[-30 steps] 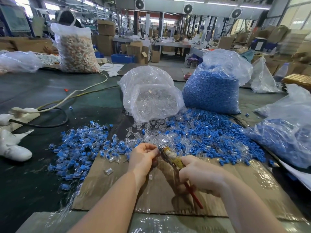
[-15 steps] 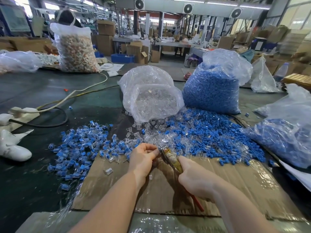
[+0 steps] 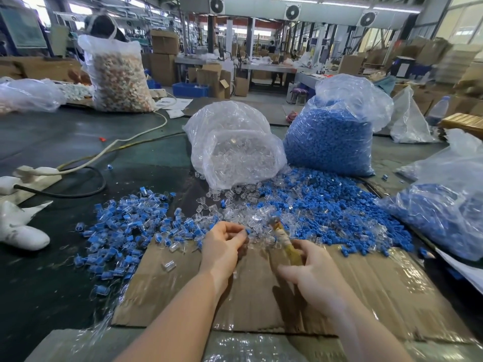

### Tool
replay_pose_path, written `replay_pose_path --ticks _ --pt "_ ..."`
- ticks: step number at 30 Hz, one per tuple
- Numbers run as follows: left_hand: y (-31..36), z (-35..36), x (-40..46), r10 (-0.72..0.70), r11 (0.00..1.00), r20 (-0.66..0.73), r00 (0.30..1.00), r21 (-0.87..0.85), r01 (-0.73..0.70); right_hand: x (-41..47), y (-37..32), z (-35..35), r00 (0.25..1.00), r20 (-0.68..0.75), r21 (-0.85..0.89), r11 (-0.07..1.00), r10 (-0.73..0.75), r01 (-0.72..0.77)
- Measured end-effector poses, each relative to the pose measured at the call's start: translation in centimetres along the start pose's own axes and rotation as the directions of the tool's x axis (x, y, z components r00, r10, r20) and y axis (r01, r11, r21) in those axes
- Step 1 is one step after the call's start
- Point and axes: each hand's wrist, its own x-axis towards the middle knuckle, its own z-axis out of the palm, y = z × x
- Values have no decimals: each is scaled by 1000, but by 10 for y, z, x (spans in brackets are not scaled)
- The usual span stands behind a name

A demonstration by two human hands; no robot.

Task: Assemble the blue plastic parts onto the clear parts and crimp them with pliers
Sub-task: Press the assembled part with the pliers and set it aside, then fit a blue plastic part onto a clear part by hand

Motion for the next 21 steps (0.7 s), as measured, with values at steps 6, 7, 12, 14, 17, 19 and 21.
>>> replay_pose_path --ticks 6,7,12,14,17,19,21 --pt "-4 4 -4 157 970 -1 988 190 -154 12 22 -13 953 -291 -552 829 -85 -94" --pt "-5 5 -5 182 959 1 983 223 -177 14 27 -15 943 -322 -596 792 -83 -134" --pt "-6 6 -9 247 902 29 969 358 -241 22 45 -22 917 -397 -690 673 -44 -267" --pt "-7 6 -9 260 890 32 965 380 -253 23 49 -23 913 -406 -702 651 -35 -287" --pt "-7 7 -9 277 873 25 961 411 -262 23 53 -23 914 -406 -718 630 -31 -298" --pt "-5 7 -12 297 879 -4 955 391 -272 23 53 -23 916 -402 -718 627 -18 -303" --pt "3 3 -11 342 869 -59 938 398 -292 23 51 -22 913 -407 -718 622 -10 -313"
